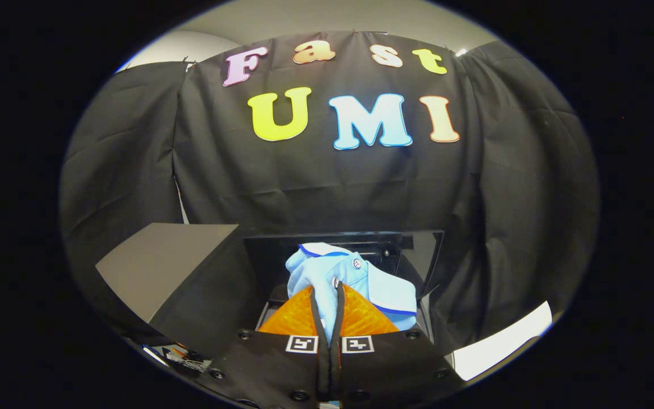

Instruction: Put the clothes into the washing machine and then close the washing machine lid.

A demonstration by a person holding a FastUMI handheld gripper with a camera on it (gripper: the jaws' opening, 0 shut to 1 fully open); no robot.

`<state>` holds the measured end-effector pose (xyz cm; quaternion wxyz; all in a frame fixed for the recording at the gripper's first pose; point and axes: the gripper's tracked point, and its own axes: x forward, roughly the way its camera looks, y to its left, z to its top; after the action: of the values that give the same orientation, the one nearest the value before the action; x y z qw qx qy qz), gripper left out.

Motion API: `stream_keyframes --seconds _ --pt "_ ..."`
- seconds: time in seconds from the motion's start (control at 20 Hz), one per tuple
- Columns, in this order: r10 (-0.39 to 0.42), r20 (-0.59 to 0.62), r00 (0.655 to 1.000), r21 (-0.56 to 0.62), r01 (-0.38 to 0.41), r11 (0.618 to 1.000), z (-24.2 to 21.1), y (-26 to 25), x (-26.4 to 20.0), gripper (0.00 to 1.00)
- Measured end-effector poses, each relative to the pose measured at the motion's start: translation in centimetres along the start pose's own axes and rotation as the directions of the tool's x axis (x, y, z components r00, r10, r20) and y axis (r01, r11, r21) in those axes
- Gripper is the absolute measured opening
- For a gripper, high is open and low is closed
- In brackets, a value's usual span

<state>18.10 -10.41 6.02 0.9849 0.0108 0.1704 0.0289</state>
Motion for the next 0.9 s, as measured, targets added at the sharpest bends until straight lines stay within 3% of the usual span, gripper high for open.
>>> stream_keyframes --seconds 0.35,0.9 --pt "0.0 -0.028 1.0 -0.027 -0.001 1.0 -3.4 -0.2 1.7 0.02" --pt "-0.029 -0.171 0.985 -0.08 0.015 0.997 -10.4 -1.0 4.3 0.02"
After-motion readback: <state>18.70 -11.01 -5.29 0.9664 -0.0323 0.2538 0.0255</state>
